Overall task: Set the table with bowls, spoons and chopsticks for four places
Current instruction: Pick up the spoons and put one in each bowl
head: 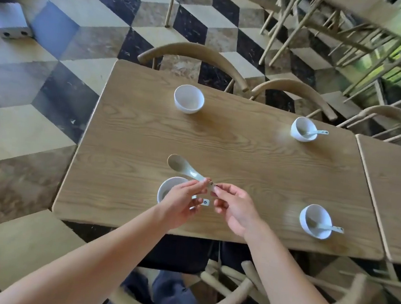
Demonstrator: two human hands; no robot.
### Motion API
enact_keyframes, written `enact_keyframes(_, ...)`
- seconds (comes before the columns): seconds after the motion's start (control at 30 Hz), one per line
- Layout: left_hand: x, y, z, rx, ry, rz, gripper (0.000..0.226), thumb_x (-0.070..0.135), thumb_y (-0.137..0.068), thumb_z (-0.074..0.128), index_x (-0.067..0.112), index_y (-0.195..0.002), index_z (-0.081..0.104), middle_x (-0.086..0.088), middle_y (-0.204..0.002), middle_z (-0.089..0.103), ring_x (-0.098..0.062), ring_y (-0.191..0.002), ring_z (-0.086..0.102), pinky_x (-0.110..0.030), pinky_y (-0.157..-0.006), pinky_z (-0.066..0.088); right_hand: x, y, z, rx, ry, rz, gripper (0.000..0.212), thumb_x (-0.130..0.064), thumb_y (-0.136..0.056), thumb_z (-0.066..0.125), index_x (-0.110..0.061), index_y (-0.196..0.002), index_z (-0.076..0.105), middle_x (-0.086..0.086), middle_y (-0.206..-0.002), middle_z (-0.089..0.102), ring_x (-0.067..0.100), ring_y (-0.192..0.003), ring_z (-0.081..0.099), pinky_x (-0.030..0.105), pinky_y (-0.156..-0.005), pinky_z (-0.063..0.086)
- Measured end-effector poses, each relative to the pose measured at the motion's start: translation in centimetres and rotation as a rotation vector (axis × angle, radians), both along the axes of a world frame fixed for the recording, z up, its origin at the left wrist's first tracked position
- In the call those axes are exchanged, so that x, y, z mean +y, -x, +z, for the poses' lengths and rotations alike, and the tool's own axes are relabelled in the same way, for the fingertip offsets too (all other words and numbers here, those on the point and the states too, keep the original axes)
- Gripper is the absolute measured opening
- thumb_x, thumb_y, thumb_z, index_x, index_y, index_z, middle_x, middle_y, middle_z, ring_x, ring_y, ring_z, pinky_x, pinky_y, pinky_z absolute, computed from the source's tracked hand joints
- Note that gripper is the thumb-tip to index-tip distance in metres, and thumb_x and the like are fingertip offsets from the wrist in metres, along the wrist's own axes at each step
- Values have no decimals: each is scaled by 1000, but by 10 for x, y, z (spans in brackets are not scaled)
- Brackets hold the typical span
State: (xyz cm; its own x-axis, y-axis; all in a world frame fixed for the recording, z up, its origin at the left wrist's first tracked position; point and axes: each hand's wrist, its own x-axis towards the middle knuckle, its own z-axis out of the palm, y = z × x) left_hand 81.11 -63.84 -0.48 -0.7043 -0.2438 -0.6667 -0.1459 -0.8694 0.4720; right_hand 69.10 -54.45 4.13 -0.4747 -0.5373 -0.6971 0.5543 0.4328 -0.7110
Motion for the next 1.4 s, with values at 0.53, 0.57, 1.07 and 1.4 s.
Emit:
enact_keyframes(0.53,-141,-40,-98,-1011,1465,-485,63,48,-97,53,18,-151,41,-18,-159,34,-41,-143,30,-48,-116,32,-156,138,-9,-63,60,22,8,-1,-93,60,-6,-87,63,5,-63,62,12,-51,53,20,-42,41)
enact_keyframes(0.57,-144,-43,-109,-1050,1456,-492,67,51,-98,50,20,-155,35,-18,-164,23,-43,-149,19,-49,-121,21,-166,148,-14,-83,62,23,7,-2,-93,61,-6,-88,64,5,-63,62,12,-50,54,20,-42,41)
enact_keyframes(1.07,-138,-50,-174,-1207,1628,-324,75,65,-89,37,30,-155,35,-11,-166,25,-41,-153,12,-50,-123,4,-253,214,-106,-286,9,24,9,-7,-94,60,-6,-87,64,5,-72,55,12,-60,49,19,-44,39)
enact_keyframes(1.4,-139,-49,-173,-1223,1642,-275,76,67,-87,38,28,-153,40,-11,-165,28,-40,-153,14,-47,-123,2,-265,214,-122,-291,40,-35,7,-14,-92,67,-8,-91,64,6,-77,61,12,-61,52,19,-46,43)
